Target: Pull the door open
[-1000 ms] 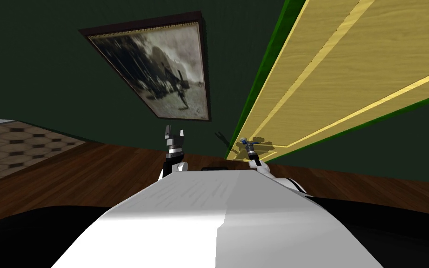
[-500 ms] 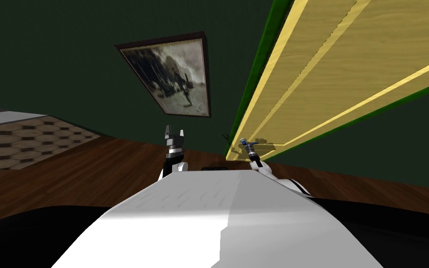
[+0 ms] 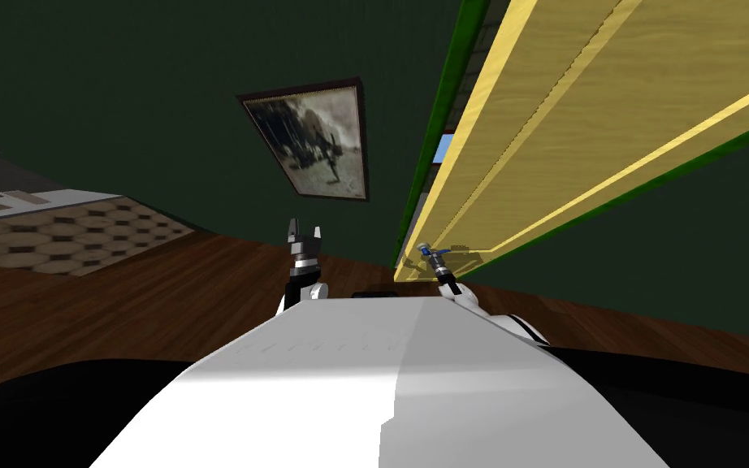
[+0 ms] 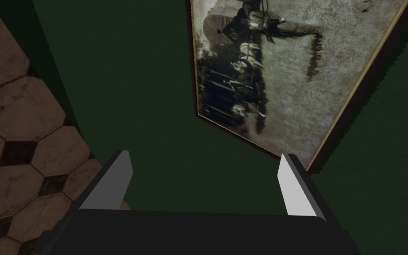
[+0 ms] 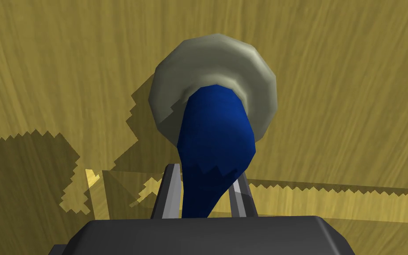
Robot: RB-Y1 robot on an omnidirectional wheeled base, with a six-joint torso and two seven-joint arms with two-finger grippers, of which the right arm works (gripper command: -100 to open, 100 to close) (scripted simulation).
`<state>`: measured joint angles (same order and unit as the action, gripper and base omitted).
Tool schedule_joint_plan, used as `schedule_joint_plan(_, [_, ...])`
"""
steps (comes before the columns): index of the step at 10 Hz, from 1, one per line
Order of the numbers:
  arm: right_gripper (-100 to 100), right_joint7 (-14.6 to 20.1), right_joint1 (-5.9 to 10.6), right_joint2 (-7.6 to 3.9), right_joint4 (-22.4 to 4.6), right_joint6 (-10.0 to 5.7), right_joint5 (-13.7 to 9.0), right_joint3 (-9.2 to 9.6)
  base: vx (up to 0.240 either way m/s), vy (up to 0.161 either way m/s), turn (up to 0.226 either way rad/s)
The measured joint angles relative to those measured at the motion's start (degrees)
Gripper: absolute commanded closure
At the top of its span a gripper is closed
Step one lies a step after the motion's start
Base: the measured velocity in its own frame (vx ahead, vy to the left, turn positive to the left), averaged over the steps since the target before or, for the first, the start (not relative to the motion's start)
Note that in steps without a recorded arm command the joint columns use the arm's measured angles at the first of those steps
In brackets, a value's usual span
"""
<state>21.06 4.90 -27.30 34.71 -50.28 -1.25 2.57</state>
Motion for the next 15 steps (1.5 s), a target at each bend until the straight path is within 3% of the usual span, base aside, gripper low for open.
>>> schedule_joint_plan(3, [100, 2.0, -2.27, -1.86, 1.2, -2.79, 0.6, 1.28, -0.195, -0.082, 0.108])
schedule_joint_plan(7, [100, 4.3, -4.22, -3.83, 0.7, -6.49, 1.4, 2.88, -0.141, -0.062, 0.078])
schedule_joint_plan(9, [100, 4.7, -4.85, -4.14, 0.7, -7.10, 1.4, 3.08, -0.156, -0.073, 0.177])
schedule_joint_plan(11, [100, 5.4, -4.57, -4.81, -1.9, -10.14, 1.5, 3.44, -0.182, -0.099, 0.154])
schedule_joint_plan(15, [100, 6.6, -7.93, -6.48, -1.0, -13.74, 1.5, 3.97, -0.205, -0.092, 0.180])
